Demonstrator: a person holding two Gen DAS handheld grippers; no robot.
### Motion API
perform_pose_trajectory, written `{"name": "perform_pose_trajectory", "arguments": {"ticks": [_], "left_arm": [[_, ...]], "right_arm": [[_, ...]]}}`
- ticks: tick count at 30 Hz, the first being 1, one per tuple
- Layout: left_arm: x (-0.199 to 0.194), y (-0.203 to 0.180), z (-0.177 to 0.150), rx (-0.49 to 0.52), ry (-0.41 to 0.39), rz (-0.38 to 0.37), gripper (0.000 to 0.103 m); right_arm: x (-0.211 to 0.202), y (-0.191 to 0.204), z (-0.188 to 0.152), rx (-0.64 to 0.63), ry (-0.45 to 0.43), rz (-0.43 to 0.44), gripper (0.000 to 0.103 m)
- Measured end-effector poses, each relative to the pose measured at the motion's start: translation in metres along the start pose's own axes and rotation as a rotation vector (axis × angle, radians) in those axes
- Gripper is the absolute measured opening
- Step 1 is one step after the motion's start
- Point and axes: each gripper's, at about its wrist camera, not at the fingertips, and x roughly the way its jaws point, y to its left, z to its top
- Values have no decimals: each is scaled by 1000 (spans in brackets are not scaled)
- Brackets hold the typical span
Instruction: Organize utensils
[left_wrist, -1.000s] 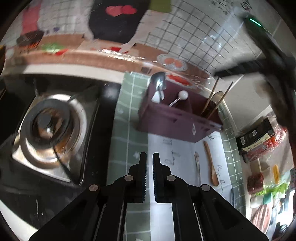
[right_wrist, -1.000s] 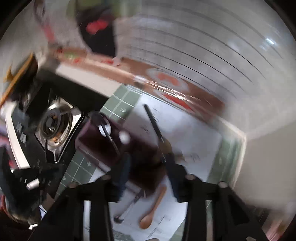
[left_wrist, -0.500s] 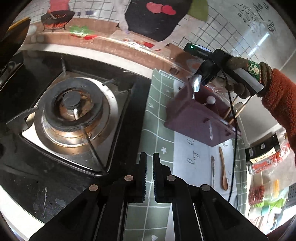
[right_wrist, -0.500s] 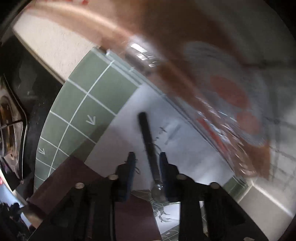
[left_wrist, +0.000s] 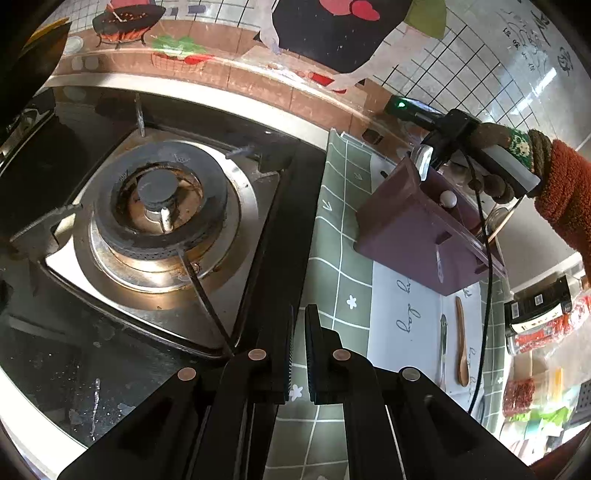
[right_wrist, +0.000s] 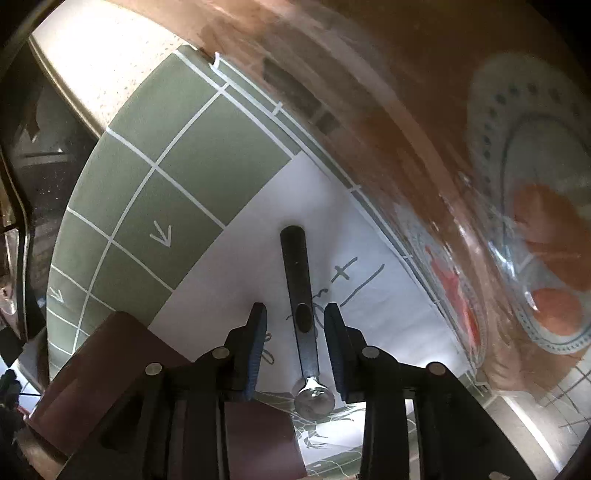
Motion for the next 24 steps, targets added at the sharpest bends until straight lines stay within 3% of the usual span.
{"name": "perform_pose_trajectory", "arguments": {"ticks": [1, 3, 9, 15, 19, 24], "left_arm": [[2, 0, 0, -3, 7, -2, 7], [5, 1, -1, -6, 15, -4, 7], [1, -3, -1, 10, 20, -2, 7], [-8, -7, -4, 23, 17, -13, 7], [-19, -18, -8, 54, 10, -26, 7], [-37, -37, -16, 134, -8, -47, 7]], "right_arm": [[-2, -2, -2, 5, -13, 14, 30], [-4, -1, -8, 0, -44, 54, 13], [-24, 15, -26, -26, -147, -70, 11], [-84, 3, -62, 59, -286, -98, 10], [-141, 3, -126, 121, -427, -120, 10], [-225, 1, -232, 194, -661, -106, 10]]}}
